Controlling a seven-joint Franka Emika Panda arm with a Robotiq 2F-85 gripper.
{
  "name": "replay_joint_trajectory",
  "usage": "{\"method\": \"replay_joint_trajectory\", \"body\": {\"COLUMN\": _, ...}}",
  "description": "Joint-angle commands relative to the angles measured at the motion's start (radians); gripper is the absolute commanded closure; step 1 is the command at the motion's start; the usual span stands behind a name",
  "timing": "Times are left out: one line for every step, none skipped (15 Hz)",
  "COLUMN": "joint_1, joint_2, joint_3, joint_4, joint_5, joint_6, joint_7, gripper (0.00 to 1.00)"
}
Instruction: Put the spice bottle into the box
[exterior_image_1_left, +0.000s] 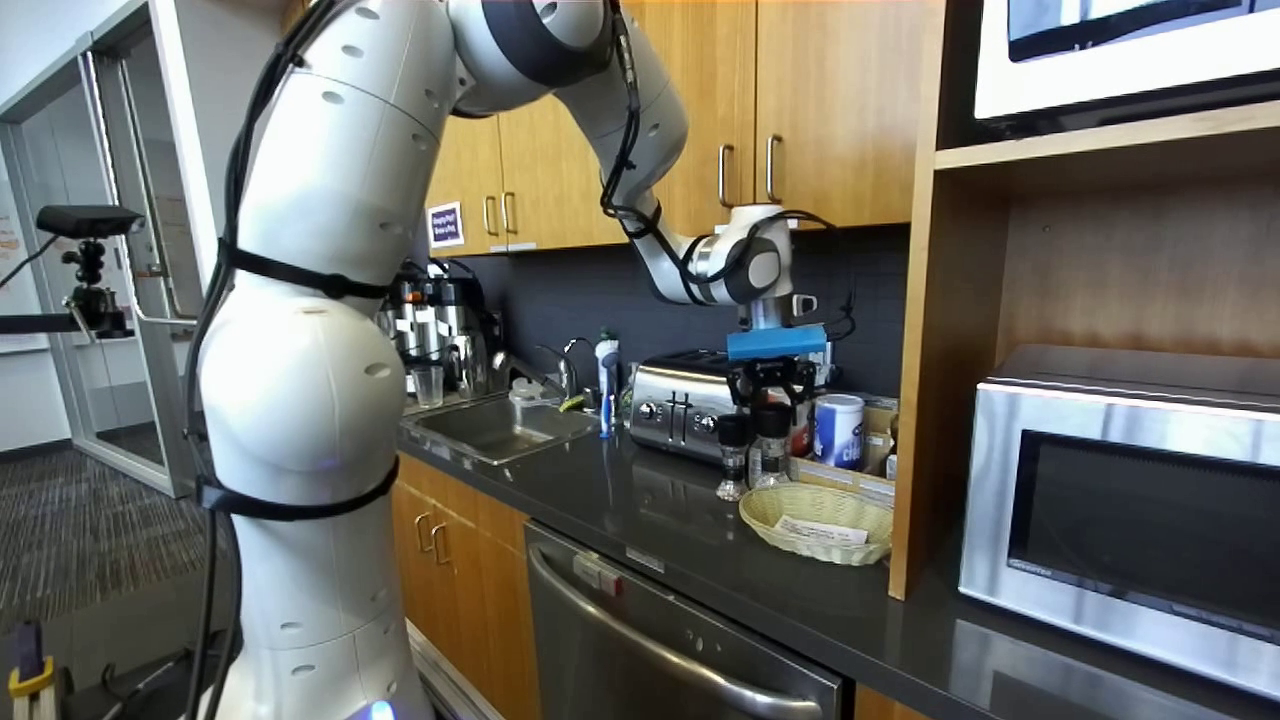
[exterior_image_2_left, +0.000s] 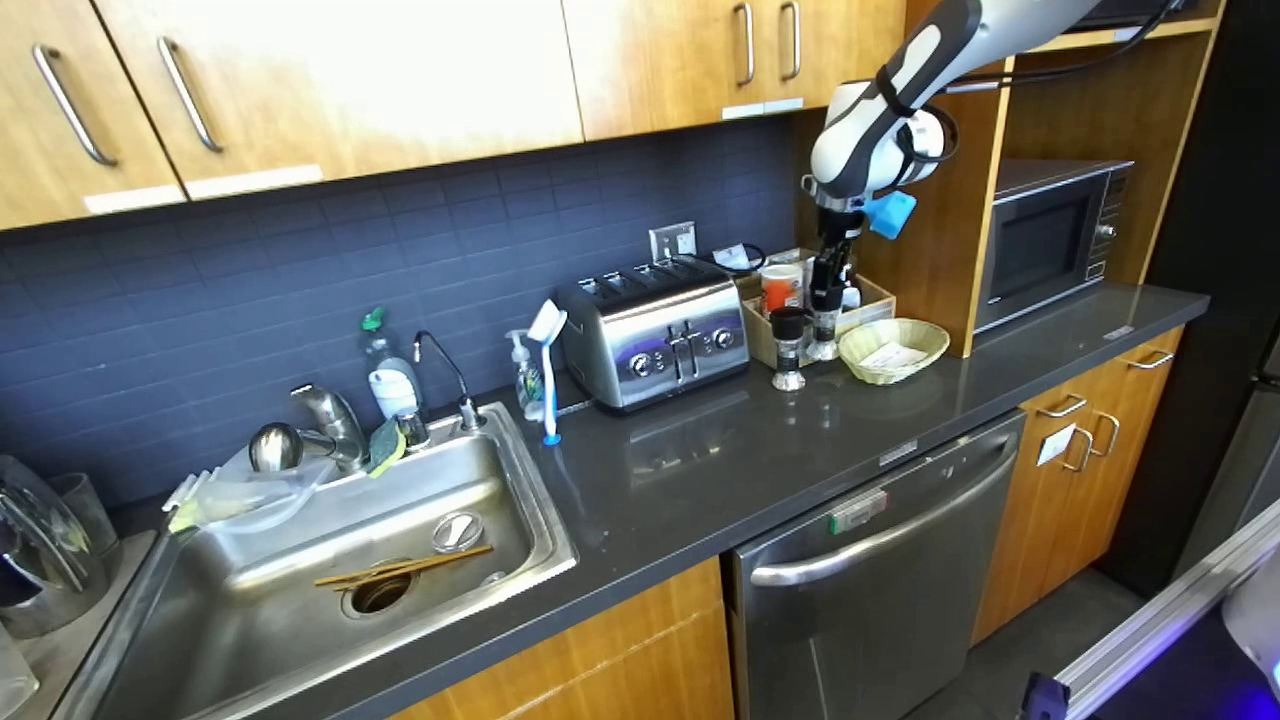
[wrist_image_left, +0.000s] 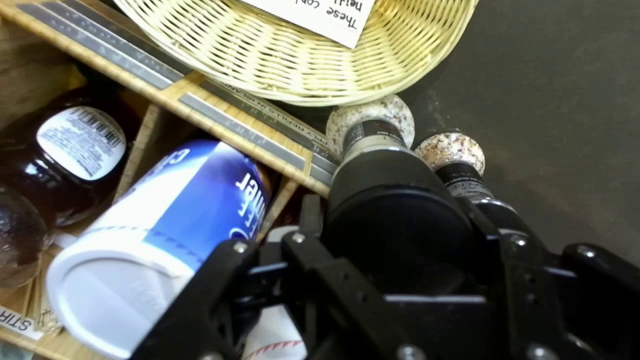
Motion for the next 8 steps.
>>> {"method": "replay_joint_trajectory", "body": {"joint_1": 0.002, "joint_2": -0.082, "joint_3": 0.003, "joint_4": -0.051, "joint_5": 0.011, "joint_6": -0.013, "joint_7": 0.031, "gripper": 0.60}}
{"method": "replay_joint_trajectory", "body": {"joint_1": 0.005, "joint_2": -0.093, "joint_3": 0.002, "joint_4": -0.057, "joint_5": 0.010, "joint_6": -0.017, "joint_7": 0.038, "gripper": 0.60}}
{"method": "replay_joint_trajectory", "body": {"joint_1": 0.007, "joint_2": -0.101, "joint_3": 0.001, "joint_4": -0.061, "joint_5": 0.008, "joint_6": -0.018, "joint_7": 0.045, "gripper": 0.60}}
{"method": "replay_joint_trajectory", "body": {"joint_1": 0.009, "joint_2": -0.111, "joint_3": 0.000, "joint_4": -0.065, "joint_5": 0.008, "joint_6": -0.024, "joint_7": 0.054, "gripper": 0.60}}
{"method": "replay_joint_trajectory", "body": {"joint_1": 0.010, "joint_2": -0.121, "joint_3": -0.001, "joint_4": -0.070, "joint_5": 0.009, "joint_6": -0.033, "joint_7": 0.063, "gripper": 0.60}}
{"method": "replay_joint_trajectory", "body": {"joint_1": 0.011, "joint_2": -0.129, "joint_3": -0.002, "joint_4": -0.074, "joint_5": 0.011, "joint_6": -0.039, "joint_7": 0.069, "gripper": 0.60}}
{"method": "replay_joint_trajectory", "body": {"joint_1": 0.012, "joint_2": -0.140, "joint_3": -0.002, "joint_4": -0.080, "joint_5": 0.012, "joint_6": -0.046, "joint_7": 0.075, "gripper": 0.60}}
{"method": "replay_joint_trajectory", "body": {"joint_1": 0.013, "joint_2": -0.148, "joint_3": -0.003, "joint_4": -0.083, "joint_5": 0.013, "joint_6": -0.051, "joint_7": 0.080, "gripper": 0.60}}
